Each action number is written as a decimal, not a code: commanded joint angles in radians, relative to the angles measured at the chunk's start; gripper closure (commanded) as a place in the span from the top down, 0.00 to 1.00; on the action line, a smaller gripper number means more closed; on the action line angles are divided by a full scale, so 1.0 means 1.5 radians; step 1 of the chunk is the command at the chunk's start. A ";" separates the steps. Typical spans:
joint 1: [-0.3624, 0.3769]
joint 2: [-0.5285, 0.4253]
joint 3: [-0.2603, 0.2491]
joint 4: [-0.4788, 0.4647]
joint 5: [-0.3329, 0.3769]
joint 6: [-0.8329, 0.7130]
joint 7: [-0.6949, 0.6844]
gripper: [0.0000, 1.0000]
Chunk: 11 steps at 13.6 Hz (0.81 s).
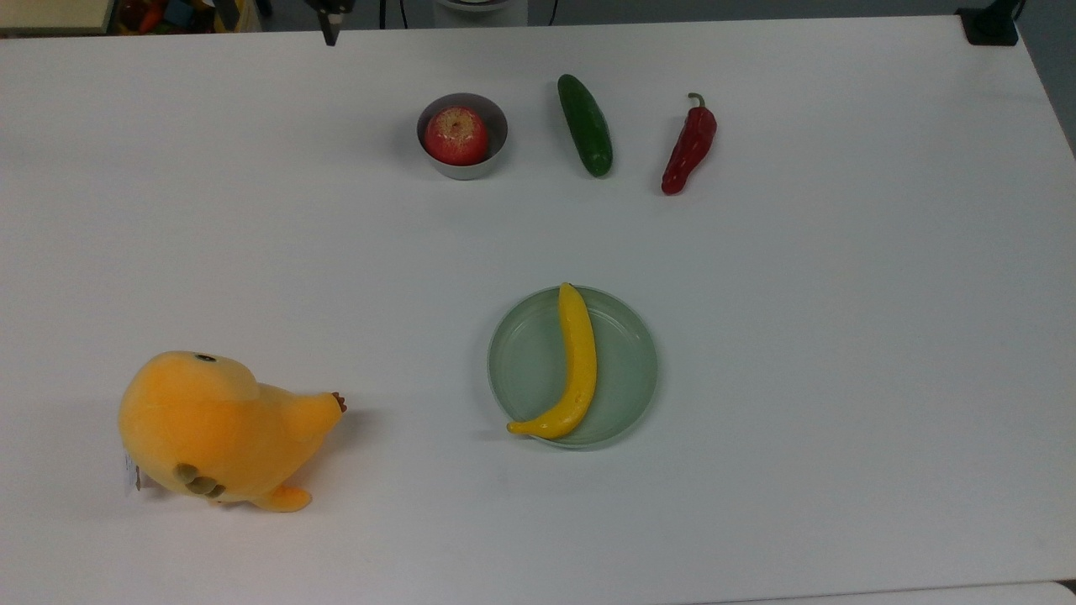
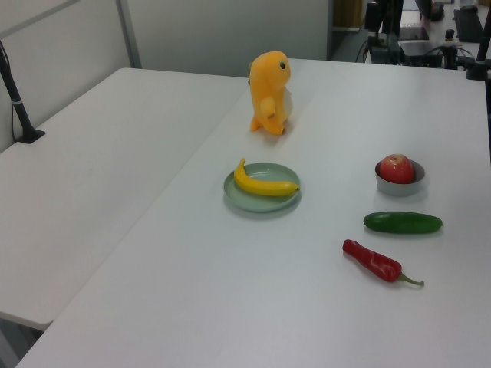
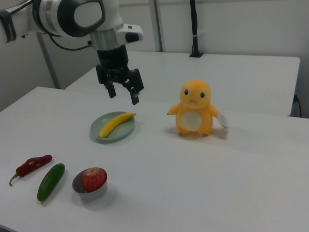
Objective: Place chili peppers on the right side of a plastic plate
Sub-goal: 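Move the open gripper over the red chili pepper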
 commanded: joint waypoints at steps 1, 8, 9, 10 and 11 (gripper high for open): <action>0.060 -0.008 -0.002 -0.003 0.000 0.013 0.068 1.00; 0.127 -0.058 0.109 -0.096 0.001 0.013 0.206 1.00; 0.128 -0.063 0.126 -0.118 0.004 0.015 0.218 1.00; 0.128 -0.064 0.149 -0.136 0.006 0.018 0.225 1.00; 0.127 -0.064 0.177 -0.152 0.006 0.021 0.241 1.00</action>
